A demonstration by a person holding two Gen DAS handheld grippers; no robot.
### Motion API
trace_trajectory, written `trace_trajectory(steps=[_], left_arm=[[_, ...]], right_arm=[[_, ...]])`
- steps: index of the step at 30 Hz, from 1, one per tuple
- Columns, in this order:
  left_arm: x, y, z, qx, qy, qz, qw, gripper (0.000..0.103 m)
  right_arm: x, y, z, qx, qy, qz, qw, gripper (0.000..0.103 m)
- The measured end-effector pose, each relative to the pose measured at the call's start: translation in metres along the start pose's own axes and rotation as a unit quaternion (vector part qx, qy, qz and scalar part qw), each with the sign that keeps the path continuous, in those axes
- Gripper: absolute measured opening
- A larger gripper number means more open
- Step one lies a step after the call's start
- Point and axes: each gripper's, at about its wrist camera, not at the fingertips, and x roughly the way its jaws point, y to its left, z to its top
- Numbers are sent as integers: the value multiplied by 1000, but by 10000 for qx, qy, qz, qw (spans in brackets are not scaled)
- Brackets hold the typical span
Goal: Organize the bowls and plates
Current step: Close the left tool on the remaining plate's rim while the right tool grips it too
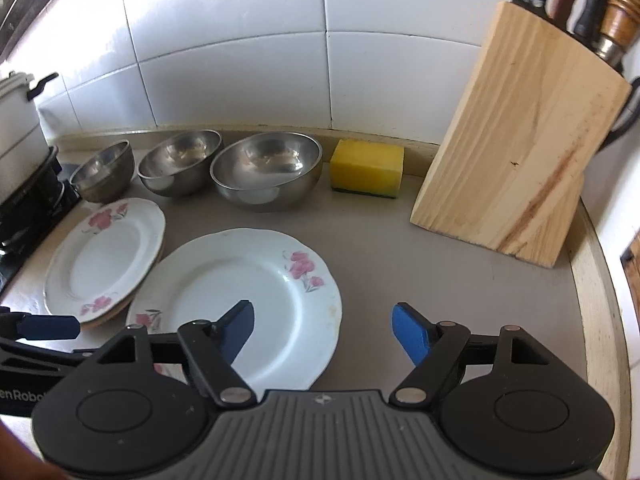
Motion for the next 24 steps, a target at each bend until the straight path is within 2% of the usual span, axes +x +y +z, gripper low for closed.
trace_trajectory(steps=[9, 24], left_arm=[[14, -7, 6, -120, 12, 424, 9990, 87], [31, -10, 14, -175, 105, 479, 9986, 90]], right_arm=[[19, -6, 9, -278, 296, -25, 9992, 57], [54, -7, 11, -204, 685, 441, 9965, 55]])
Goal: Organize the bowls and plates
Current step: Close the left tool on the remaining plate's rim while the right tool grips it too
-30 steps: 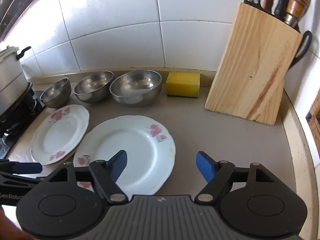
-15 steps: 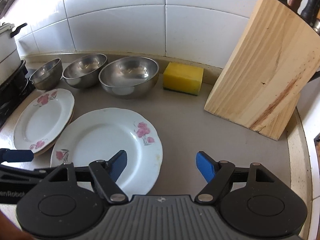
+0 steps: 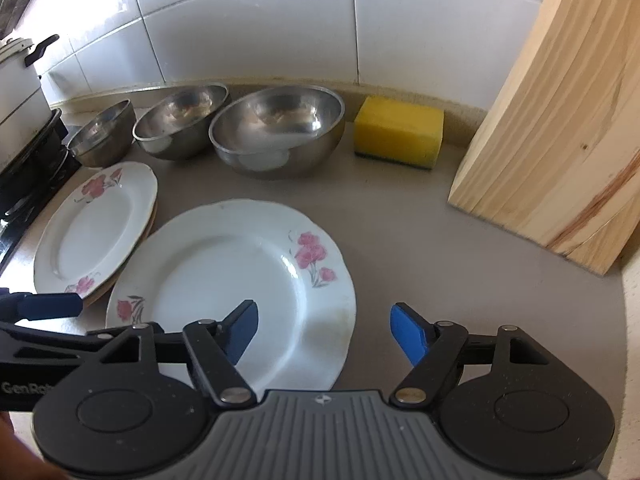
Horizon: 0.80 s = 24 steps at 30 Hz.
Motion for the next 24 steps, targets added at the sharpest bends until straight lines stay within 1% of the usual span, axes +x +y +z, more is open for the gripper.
trace_trajectory(steps=[3, 11, 16, 21, 24], left_arm=[[3, -3, 0, 26, 50, -26, 10000, 90], [14, 0, 3, -142, 284, -206, 9993, 89], [20, 4, 4, -222, 372, -186, 9989, 87], [20, 4, 5, -167, 351, -192, 9991, 87], [20, 3, 3, -102, 327, -166, 9993, 84]], right_arm=[[5, -3, -2, 88, 96, 23, 9999, 53], [6, -4, 0, 44, 83, 59, 9999, 41], [8, -3, 2, 27, 100, 63, 9999, 41], [7, -3, 2, 1, 135, 77, 9999, 41], [8, -3, 2, 31, 128, 103, 9999, 40]])
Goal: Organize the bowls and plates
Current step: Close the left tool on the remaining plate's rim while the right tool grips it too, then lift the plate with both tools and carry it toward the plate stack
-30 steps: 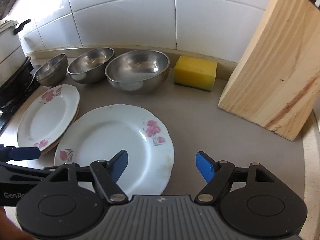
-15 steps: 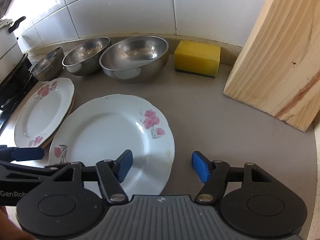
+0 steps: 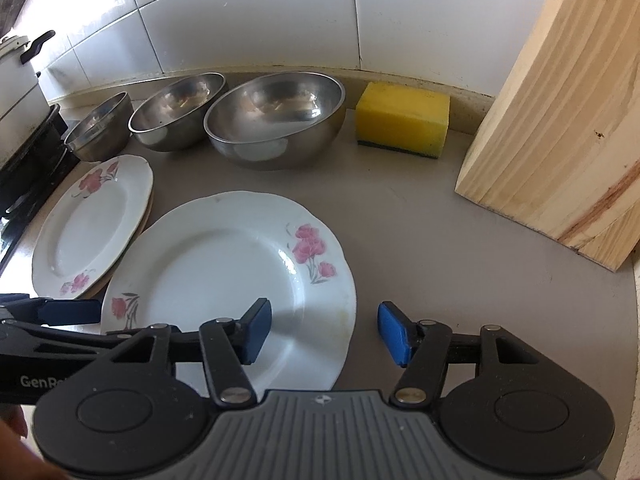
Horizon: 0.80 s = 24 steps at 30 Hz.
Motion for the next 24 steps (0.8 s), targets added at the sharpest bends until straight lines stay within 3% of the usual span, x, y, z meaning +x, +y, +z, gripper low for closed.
trace_trajectory(steps=[7, 16, 20, 24], left_arm=[[-2, -6, -1, 291, -97, -104, 9995, 73], [4, -10, 7, 339, -245, -13, 9991, 74], [-1, -11, -4, 473, -265, -99, 9985, 74], [-8, -19, -18, 735, -180, -295, 9967, 74]], right_arm=[[-1, -5, 1, 279, -22, 353, 9990, 30], [-1, -19, 3, 817, -76, 471, 9955, 16], [-7, -19, -6, 876, -82, 377, 9954, 15], [-23, -29, -24, 1315, -92, 463, 9902, 15]])
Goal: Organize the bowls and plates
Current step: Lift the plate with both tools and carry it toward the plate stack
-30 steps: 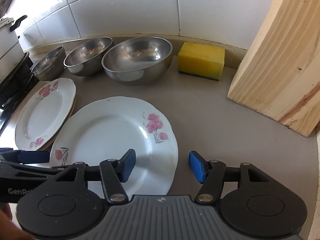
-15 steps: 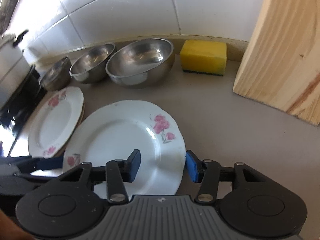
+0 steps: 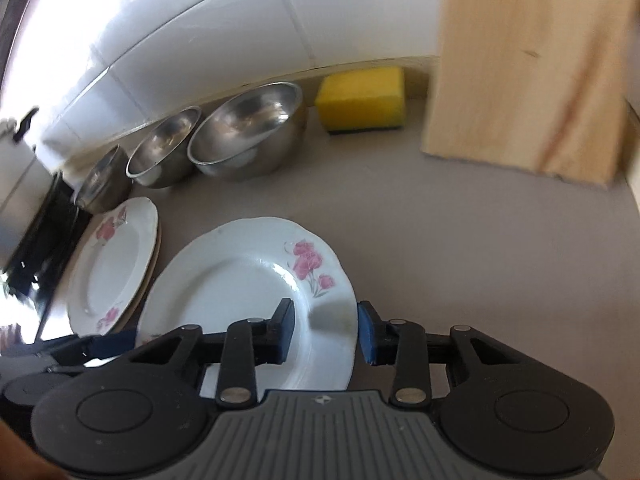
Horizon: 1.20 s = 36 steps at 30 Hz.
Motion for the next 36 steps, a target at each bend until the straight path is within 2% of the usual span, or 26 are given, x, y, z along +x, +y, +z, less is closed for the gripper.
trace_trajectory(steps=[3, 6, 10, 12, 13, 15, 20, 28, 36], left_arm=[[-5, -10, -13, 394, -3, -178, 9991, 74], [-5, -11, -17, 670, -79, -365, 9971, 76], [1, -2, -10, 672, -212, -329, 9970, 79], [3, -3, -8, 697, -277, -319, 9967, 78], [3, -5, -8, 725, -267, -388, 9963, 70], [-1, -14, -10, 837, -222, -308, 9958, 72], [-10, -10, -15, 812, -116, -521, 9953, 69], [-41, 2, -7, 807, -483, -584, 9939, 69], [-73, 44, 8, 459, -849, -515, 9940, 69]], right_arm=[[-18, -13, -21, 434, -78, -21, 9990, 15], [-32, -28, -38, 773, -93, 165, 9968, 14], [-43, -40, -51, 1100, -225, 236, 9934, 14], [-40, -39, -53, 1236, -242, 397, 9912, 10], [-39, -34, -53, 1228, -258, 351, 9915, 10], [-36, -21, -55, 1063, -347, 102, 9937, 9], [-44, -22, -59, 1333, -487, -107, 9898, 8], [-65, 2, -49, 1167, -807, -230, 9896, 8], [-74, 50, -25, 751, -1039, -167, 9916, 8]])
